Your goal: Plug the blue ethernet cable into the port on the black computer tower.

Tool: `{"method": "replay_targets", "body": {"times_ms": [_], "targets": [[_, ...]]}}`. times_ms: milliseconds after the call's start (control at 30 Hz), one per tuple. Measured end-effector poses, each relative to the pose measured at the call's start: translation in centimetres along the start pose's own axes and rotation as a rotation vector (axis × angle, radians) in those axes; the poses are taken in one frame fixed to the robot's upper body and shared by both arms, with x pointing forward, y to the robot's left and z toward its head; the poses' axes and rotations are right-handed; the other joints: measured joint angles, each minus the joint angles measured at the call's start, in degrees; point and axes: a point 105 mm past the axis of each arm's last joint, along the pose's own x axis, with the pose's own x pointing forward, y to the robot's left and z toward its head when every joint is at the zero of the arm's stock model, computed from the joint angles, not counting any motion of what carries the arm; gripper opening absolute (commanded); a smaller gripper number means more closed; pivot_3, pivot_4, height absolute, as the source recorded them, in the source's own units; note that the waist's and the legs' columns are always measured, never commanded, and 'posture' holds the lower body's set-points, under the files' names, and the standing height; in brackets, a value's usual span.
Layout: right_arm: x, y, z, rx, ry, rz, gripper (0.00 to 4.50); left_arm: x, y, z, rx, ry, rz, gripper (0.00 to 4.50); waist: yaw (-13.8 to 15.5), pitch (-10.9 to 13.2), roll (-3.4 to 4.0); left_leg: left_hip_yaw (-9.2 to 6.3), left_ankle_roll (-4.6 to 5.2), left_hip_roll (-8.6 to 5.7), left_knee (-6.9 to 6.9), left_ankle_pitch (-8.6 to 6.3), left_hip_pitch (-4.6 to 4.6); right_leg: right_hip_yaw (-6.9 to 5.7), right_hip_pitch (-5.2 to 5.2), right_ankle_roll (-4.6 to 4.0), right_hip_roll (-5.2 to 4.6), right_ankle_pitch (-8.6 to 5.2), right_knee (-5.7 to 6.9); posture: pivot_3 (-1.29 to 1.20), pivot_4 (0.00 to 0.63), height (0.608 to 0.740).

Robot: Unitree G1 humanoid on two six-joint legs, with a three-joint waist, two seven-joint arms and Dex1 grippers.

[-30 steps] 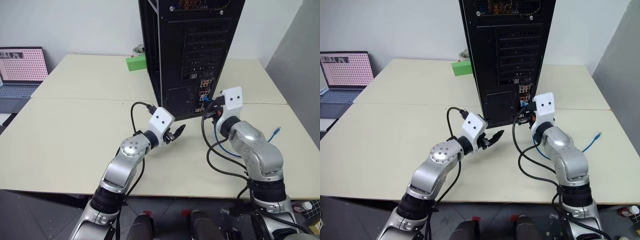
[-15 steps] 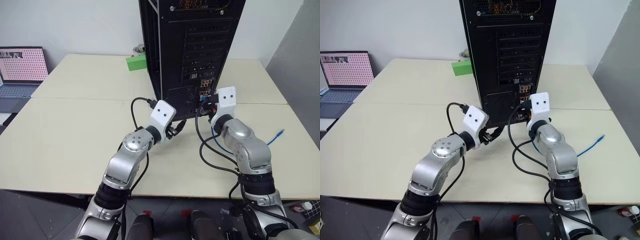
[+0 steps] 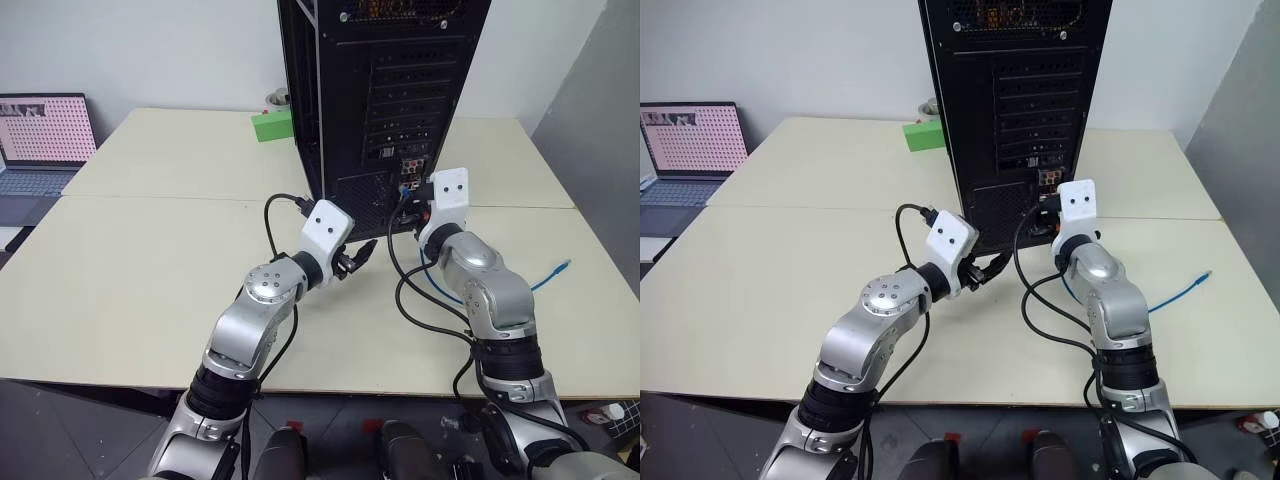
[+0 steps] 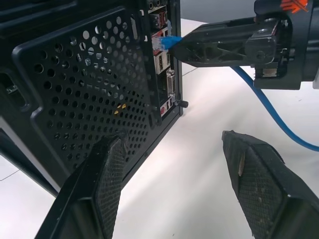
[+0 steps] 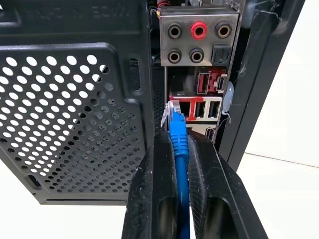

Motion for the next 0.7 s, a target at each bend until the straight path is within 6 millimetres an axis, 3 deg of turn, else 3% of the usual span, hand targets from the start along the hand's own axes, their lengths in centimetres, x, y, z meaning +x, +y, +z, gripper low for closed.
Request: {"method": "replay_targets", "body": {"times_ms": [700], "targets": [[-0.37,-0.33,0.24,-0.008,0.012,-0.01,0.03,-0.14,0.16,-0.18,0.008,0.003,0.007,3.23,0.0,0.0,0.0,0.0,0.0,0.0,-0.03,0.0,-0.07,0.0,-0.04,0.0,0.0,0.0,-0.07,0.0,0.15,0.74]]}}
